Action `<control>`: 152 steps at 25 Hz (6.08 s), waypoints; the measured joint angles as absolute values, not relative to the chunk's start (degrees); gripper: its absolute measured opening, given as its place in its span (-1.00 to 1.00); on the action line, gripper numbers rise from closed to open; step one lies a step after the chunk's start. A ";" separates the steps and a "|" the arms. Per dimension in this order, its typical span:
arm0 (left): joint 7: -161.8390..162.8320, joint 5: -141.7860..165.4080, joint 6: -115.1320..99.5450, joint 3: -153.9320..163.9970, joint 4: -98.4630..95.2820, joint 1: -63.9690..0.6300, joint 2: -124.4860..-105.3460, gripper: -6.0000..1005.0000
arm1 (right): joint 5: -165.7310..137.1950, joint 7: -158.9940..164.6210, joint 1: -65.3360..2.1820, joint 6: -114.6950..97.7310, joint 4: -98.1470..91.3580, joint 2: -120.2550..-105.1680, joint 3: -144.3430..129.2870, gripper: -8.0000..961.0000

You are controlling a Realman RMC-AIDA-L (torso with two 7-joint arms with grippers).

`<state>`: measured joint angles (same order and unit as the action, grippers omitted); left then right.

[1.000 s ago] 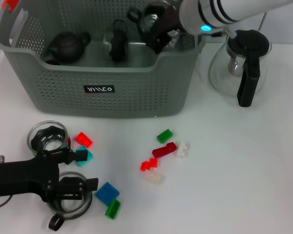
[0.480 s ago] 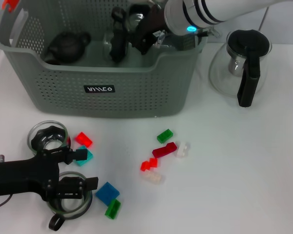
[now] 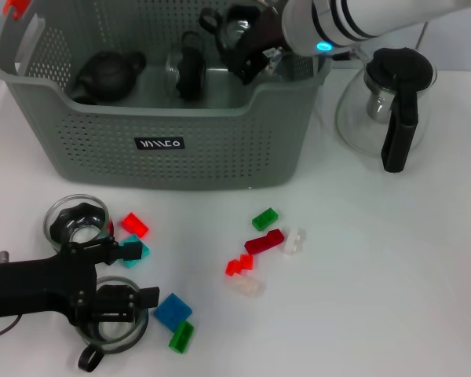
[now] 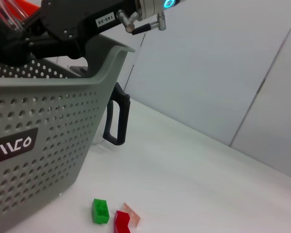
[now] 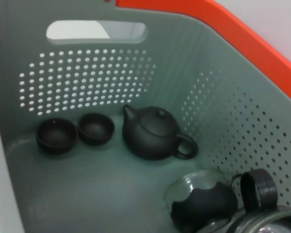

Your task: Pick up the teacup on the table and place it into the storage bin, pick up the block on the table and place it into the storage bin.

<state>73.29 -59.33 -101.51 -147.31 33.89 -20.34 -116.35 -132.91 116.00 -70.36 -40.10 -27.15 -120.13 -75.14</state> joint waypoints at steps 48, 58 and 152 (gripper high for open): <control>73.39 -59.59 -100.89 -147.30 33.75 -20.39 -116.37 0.80 | -137.02 118.13 -68.99 -41.87 -28.05 -120.07 -75.32 -0.86; 73.44 -59.59 -100.85 -147.30 33.75 -20.39 -116.37 0.80 | -137.02 118.13 -68.99 -41.93 -28.04 -120.05 -75.32 -0.85; 104.20 -54.14 -99.92 -158.48 45.33 -21.40 -111.06 0.81 | -115.14 96.30 -39.22 -87.96 -50.79 -119.91 -71.56 0.91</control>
<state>104.20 -54.14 -99.92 -158.48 45.33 -21.40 -111.06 -115.14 96.30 -39.22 -87.96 -50.79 -119.91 -71.56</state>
